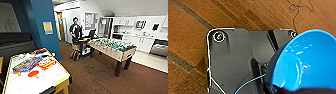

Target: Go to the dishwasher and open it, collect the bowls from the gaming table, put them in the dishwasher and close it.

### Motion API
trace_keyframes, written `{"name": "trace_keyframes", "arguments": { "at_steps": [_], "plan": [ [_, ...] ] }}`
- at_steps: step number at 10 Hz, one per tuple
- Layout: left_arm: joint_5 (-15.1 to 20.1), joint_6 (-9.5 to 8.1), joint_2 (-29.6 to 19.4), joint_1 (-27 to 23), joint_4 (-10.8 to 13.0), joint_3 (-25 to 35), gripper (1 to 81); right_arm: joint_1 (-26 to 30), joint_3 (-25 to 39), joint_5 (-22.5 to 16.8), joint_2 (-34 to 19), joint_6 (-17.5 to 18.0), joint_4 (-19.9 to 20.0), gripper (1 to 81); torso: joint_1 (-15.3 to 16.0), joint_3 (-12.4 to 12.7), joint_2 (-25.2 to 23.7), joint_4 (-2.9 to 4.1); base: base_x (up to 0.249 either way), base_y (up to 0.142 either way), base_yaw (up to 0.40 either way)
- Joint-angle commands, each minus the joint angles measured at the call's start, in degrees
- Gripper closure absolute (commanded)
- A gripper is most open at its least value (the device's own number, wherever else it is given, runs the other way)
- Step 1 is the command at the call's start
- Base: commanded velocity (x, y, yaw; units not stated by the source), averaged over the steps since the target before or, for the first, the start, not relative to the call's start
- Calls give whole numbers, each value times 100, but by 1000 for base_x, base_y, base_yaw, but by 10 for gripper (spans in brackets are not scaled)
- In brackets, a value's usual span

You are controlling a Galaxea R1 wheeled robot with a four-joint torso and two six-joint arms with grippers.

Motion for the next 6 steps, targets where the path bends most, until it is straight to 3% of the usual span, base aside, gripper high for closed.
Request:
{"name": "trace_keyframes", "arguments": {
  "at_steps": [1,6],
  "plan": [
    [184,9,-103,-235,81,26,811,232,42,-175,-113,2,-68,811,0,0,0,0,0,0,-378],
    [228,9,-103,-270,82,26,811,249,42,-175,-113,2,-60,811,-2,0,0,0,0,0,-380]
  ]
}}
